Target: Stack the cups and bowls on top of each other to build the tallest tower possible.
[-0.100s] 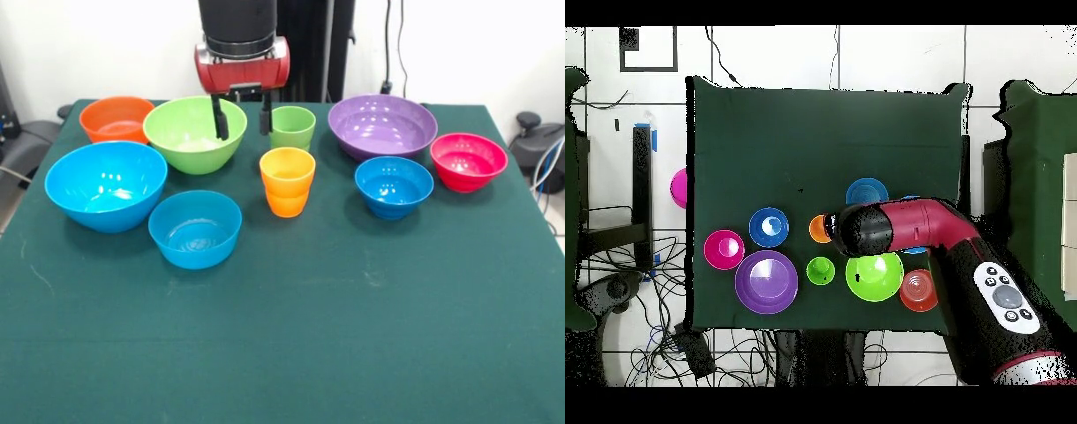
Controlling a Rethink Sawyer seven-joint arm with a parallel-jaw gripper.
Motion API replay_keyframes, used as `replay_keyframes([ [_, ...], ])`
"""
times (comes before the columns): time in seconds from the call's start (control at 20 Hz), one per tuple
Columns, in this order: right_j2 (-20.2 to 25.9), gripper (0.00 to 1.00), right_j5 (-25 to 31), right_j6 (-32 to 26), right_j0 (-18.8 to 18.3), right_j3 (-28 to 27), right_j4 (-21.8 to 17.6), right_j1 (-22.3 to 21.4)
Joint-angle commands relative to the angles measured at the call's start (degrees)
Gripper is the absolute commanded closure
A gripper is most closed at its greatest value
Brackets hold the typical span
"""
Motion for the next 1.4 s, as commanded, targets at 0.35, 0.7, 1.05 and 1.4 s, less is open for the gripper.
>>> replay_keyframes([
  [0.35,6.0,0.00,7.2,-23.4,-2.2,-7.6,-8.9,4.8],
  [0.7,7.6,0.00,7.9,-27.4,-3.8,-12.2,-10.9,9.2],
  [1.05,8.0,0.00,7.7,-28.3,-4.7,-12.1,-11.5,9.8],
  [1.4,7.8,0.00,8.0,-28.6,-6.2,-9.5,-10.9,7.2],
])
